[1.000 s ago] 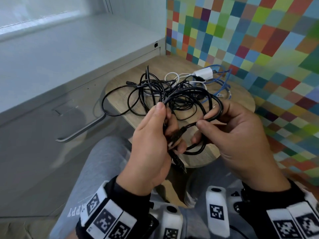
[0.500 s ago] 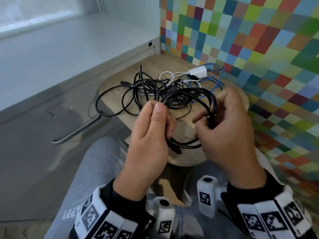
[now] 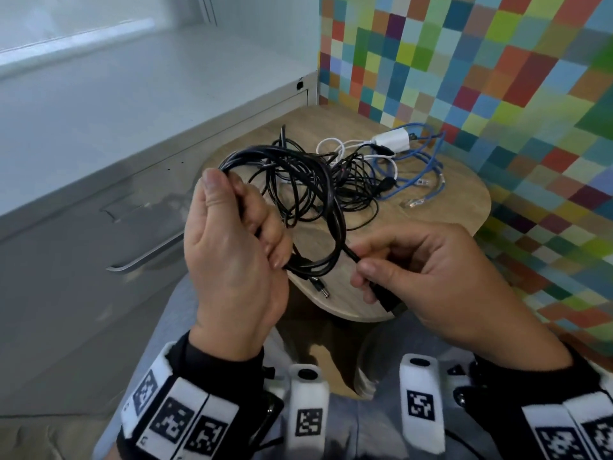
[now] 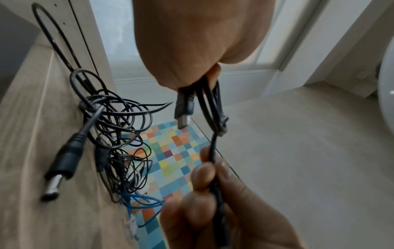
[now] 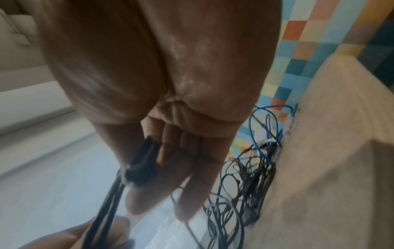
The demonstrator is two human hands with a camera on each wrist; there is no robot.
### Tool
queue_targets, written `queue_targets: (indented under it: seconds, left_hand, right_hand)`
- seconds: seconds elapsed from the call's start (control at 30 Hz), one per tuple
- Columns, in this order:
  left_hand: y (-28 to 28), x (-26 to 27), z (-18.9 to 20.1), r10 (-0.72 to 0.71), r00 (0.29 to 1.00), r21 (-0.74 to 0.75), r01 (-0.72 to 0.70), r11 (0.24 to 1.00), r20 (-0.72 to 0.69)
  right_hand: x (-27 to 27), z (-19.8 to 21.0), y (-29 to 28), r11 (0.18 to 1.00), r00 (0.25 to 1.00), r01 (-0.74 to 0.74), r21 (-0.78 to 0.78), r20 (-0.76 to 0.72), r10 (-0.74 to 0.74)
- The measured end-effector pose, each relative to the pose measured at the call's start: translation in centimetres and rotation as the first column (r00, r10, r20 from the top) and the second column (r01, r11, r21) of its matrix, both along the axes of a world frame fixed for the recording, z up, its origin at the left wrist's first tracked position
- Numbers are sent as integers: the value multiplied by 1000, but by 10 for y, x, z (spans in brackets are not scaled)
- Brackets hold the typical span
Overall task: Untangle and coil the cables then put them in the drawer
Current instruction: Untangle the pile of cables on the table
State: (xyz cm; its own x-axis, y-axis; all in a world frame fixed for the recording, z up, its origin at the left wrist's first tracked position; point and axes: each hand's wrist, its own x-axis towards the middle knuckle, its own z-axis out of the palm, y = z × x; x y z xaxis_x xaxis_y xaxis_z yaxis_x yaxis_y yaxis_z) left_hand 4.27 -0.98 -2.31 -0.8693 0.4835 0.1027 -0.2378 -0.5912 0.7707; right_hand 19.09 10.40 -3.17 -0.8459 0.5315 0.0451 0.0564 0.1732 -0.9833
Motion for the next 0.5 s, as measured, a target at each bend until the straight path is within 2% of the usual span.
queue_targets:
  seconds: [0.13, 0.2, 0.3, 0.37, 0.5]
  left_hand:
    - [2, -1, 0, 34, 999, 8, -34, 999, 18]
    - [3, -1, -4, -3, 999, 2, 3, 1000, 32]
    - [7, 3, -10, -66, 997, -16, 67, 998, 43]
    - [11, 8, -12, -76, 996, -32, 77, 996, 39]
    - [14, 10, -13, -78, 996, -43, 80, 996, 41]
  right_hand:
    - [0, 1, 7, 981, 982, -117, 152, 166, 91]
    - [-1, -1, 7, 981, 977, -141, 130, 179, 116]
    - [0, -8, 5, 996, 996, -72, -53, 50, 74]
    - [-1, -10, 3, 990, 998, -64, -122, -22, 62]
    - [1, -11, 2, 943, 974, -206, -263, -144, 172]
